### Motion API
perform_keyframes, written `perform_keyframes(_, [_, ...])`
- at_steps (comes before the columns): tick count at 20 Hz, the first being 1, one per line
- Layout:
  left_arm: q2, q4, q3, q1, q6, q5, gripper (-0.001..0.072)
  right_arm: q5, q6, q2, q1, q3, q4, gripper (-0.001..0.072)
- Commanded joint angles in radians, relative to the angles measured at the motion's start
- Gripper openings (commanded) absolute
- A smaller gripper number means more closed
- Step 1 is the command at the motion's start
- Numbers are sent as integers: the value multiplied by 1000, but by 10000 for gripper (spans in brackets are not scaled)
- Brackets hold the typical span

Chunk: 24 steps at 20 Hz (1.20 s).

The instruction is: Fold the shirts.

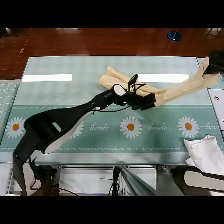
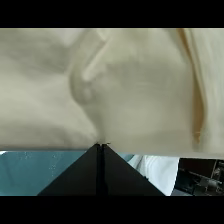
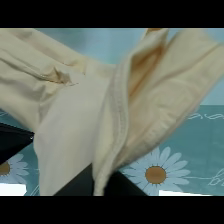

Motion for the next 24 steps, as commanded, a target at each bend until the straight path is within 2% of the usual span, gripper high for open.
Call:
perform_keyframes(1, [-40, -126, 1, -55, 7, 44, 31, -2, 13, 34, 0, 0, 26, 19])
perform_keyframes(4, [-57, -243, 1, -96, 64, 104, 31, 8, 17, 43, 0, 0, 28, 19])
perform_keyframes(6, [-53, -263, 1, -95, 118, 95, 31, 8, 17, 50, 0, 0, 27, 19])
perform_keyframes(9, [15, -243, 1, -24, 277, 96, 28, 5, 24, 50, 1, 0, 30, 19])
perform_keyframes(10, [66, -183, 0, 25, 326, 85, 28, -5, 29, 50, 0, 0, 39, 19])
perform_keyframes(14, [320, 192, 0, 293, 327, -84, 28, -118, 60, 49, 29, 0, 104, 19])
perform_keyframes(16, [455, 293, 0, 452, 327, -185, 29, -191, 74, 46, 86, 0, 103, 19])
perform_keyframes(20, [708, 315, 0, 768, 327, -319, 29, -319, 123, -13, 225, 0, 102, 19])
perform_keyframes(24, [917, 315, 0, 991, 328, -331, 30, -394, 169, -143, 370, 0, 102, 19])
